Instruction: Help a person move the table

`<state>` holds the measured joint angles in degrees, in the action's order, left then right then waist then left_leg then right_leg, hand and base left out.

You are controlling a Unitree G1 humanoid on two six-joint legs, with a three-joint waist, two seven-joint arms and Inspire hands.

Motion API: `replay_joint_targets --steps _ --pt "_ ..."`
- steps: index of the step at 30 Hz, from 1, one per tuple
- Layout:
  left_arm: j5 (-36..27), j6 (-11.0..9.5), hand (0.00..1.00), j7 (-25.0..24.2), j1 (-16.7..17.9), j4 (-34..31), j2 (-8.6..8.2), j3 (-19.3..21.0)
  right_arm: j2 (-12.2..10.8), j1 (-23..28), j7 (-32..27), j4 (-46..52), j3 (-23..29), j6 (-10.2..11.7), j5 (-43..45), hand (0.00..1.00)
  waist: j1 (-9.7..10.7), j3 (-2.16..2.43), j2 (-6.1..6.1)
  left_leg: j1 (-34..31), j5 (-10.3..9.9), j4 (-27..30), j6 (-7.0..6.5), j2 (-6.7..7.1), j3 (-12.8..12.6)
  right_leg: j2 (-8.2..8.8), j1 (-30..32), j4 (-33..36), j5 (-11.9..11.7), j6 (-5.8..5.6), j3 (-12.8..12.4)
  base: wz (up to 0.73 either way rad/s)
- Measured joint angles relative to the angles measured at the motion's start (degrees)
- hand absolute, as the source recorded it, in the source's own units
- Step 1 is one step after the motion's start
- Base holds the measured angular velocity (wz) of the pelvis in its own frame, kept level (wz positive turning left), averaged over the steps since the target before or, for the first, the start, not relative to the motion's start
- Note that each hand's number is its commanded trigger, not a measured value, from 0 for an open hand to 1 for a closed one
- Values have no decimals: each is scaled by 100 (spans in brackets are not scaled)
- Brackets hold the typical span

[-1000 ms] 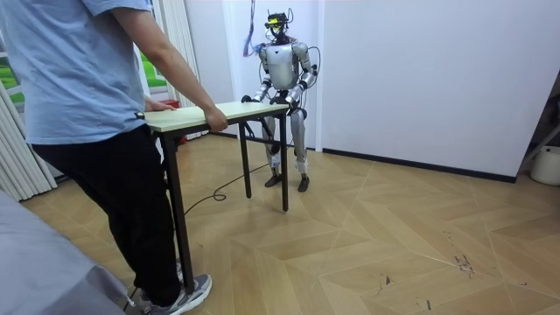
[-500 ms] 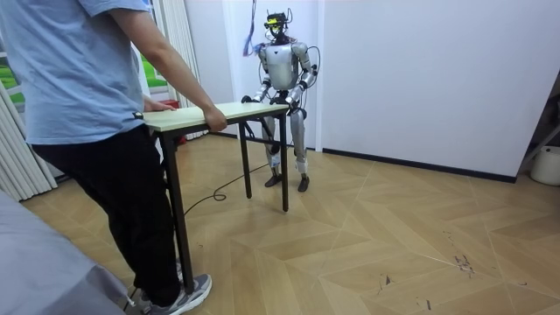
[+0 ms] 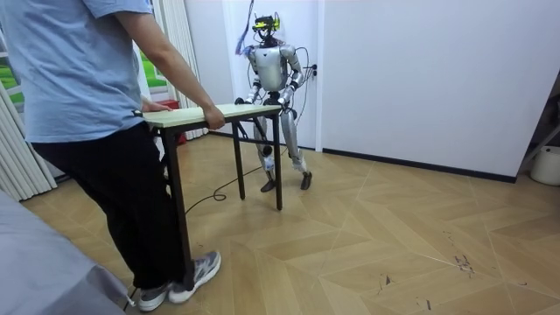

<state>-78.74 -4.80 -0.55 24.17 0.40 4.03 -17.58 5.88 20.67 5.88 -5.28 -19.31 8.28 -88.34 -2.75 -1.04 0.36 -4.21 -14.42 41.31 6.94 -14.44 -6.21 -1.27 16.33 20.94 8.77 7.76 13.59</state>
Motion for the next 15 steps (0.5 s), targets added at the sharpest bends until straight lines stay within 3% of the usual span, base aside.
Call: replay_joint_targets --steps 1,3,6,7,8,10,11,13,14,15 --pt "-36 1 100 -1 -24 -6 8 -38 44 -10 8 25 -2 45 -18 100 118 2 28 96 91 253 43 -149 153 -8 100 115 31 36 106 42" --pt "-30 1 100 -2 -98 -35 0 -107 123 -29 8 126 -21 171 -18 100 143 0 105 300 109 215 69 -227 186 -4 340 257 31 69 178 37" --pt "-47 1 100 27 -251 -35 -7 -154 211 -154 8 165 -38 326 -48 100 244 -2 260 605 76 -483 86 -160 206 35 644 363 -77 120 356 25" --pt "-47 2 100 71 -380 -34 -6 -167 238 -219 8 191 -35 382 -118 100 269 -39 345 647 20 -895 77 -142 160 30 760 360 -184 127 441 18" --pt "-46 -10 100 125 -542 -33 -5 -176 248 -335 7 211 -53 432 -134 100 274 -57 385 617 -98 -1322 95 -22 159 57 943 361 -326 125 477 14" --pt "-47 -34 100 186 -797 6 -4 -175 249 -496 2 211 39 413 -165 100 345 -53 402 507 -404 -1830 85 118 137 183 1210 263 -626 89 531 17" --pt "-48 -45 100 198 -872 26 -3 -177 247 -550 1 210 34 407 -167 100 378 -52 409 479 -456 -2018 79 180 135 236 1291 226 -754 64 542 23" --pt "-116 -58 100 190 -1176 285 -22 -223 227 -660 1 149 136 372 -158 100 426 -49 423 566 -541 -2815 -6 547 -20 478 1460 -52 -1258 -73 494 21" --pt "-162 -57 100 163 -1292 433 -23 -285 214 -607 1 144 289 279 -131 100 486 -49 422 528 -624 -2870 -105 729 -156 679 1479 -113 -1429 -165 481 26" --pt "-177 -55 100 133 -1308 521 -24 -311 213 -570 1 125 319 244 -128 100 476 -33 392 487 -636 -2812 -149 842 -227 745 1470 -171 -1537 -215 436 10"
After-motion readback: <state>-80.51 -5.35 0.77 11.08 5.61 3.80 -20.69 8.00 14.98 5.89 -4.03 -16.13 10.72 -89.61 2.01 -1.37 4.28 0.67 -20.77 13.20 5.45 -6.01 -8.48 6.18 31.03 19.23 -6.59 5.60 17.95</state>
